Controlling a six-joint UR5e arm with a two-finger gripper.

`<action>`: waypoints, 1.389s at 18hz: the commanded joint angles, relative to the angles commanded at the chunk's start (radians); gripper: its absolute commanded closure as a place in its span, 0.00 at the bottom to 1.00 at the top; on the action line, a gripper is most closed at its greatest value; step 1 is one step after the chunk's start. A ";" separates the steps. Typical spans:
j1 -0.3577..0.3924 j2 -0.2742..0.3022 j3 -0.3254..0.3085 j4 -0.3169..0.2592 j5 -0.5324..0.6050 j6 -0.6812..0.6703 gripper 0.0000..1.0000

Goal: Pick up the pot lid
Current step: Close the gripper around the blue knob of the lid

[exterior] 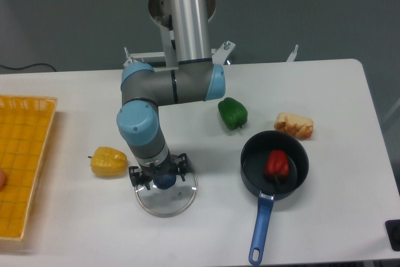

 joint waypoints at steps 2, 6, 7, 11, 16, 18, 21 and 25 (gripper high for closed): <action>-0.006 0.000 -0.002 0.000 0.000 0.002 0.12; -0.009 -0.005 -0.003 0.000 0.000 0.017 0.20; -0.009 -0.005 -0.002 0.000 -0.002 0.017 0.22; -0.011 -0.006 -0.002 -0.002 0.000 0.018 0.30; -0.014 -0.005 0.003 -0.003 -0.002 0.026 0.40; -0.014 -0.005 0.006 -0.008 -0.005 0.028 0.40; -0.012 0.001 0.014 -0.009 -0.006 0.031 0.40; -0.008 0.014 0.034 -0.029 -0.006 0.041 0.40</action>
